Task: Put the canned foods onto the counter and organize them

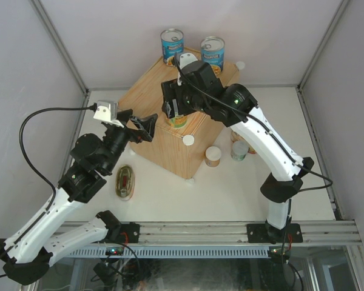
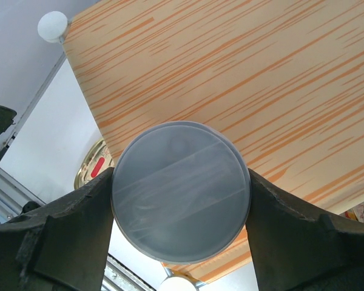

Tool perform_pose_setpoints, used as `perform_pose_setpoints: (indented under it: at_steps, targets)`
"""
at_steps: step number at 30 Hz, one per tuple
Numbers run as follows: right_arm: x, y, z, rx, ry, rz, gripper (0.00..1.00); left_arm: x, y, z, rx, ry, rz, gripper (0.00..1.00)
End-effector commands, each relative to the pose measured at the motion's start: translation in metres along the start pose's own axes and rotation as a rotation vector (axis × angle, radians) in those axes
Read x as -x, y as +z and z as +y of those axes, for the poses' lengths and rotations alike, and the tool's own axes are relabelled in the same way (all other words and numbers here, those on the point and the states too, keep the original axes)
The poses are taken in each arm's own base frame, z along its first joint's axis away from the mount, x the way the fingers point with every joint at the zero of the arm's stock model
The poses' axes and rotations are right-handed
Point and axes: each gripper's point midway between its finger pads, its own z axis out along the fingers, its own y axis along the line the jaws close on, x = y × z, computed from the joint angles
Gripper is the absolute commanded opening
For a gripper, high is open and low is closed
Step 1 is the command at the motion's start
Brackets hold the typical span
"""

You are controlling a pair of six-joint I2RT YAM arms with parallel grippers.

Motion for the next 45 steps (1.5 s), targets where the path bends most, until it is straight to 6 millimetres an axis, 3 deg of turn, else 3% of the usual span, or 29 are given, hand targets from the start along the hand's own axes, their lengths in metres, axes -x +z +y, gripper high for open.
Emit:
perform_pose_setpoints:
  at_steps: [1,8,13,19,25,29,32,37,42,45]
  targets:
    - [0.037,-0.012,0.006,0.045,0.060,-0.126,0.57,0.005,0.002,-0.003,-0.012,-0.014,-0.025,0.95]
    - [0.049,-0.022,0.006,0.059,0.069,-0.177,0.77,0.003,0.004,-0.004,-0.019,-0.010,-0.018,0.95]
    - [0.053,-0.028,0.005,0.062,0.070,-0.194,0.83,0.002,0.005,-0.005,-0.022,-0.010,-0.013,0.95]
    - [0.053,-0.031,0.003,0.058,0.069,-0.197,0.84,0.002,0.005,-0.006,-0.026,-0.015,-0.010,0.95]
    - [0.067,-0.061,-0.002,0.061,0.076,-0.297,0.85,0.003,0.002,-0.005,-0.026,-0.013,-0.008,0.95]
    - [0.075,-0.092,-0.004,0.096,0.095,-0.383,0.83,0.001,0.000,-0.003,-0.021,-0.006,0.002,0.95]
    - [0.071,-0.105,-0.010,0.092,0.103,-0.404,0.82,0.000,-0.001,-0.003,-0.020,-0.004,0.006,0.95]
    - [0.042,-0.107,-0.021,0.074,0.111,-0.376,0.70,0.000,-0.003,-0.002,-0.020,-0.006,0.004,0.94]
    - [0.014,-0.089,-0.023,0.084,0.127,-0.330,0.32,0.001,-0.004,-0.003,-0.026,-0.004,0.003,0.94]
    - [0.004,-0.075,-0.021,0.089,0.127,-0.305,0.26,0.000,-0.003,-0.004,-0.028,0.000,0.004,0.94]
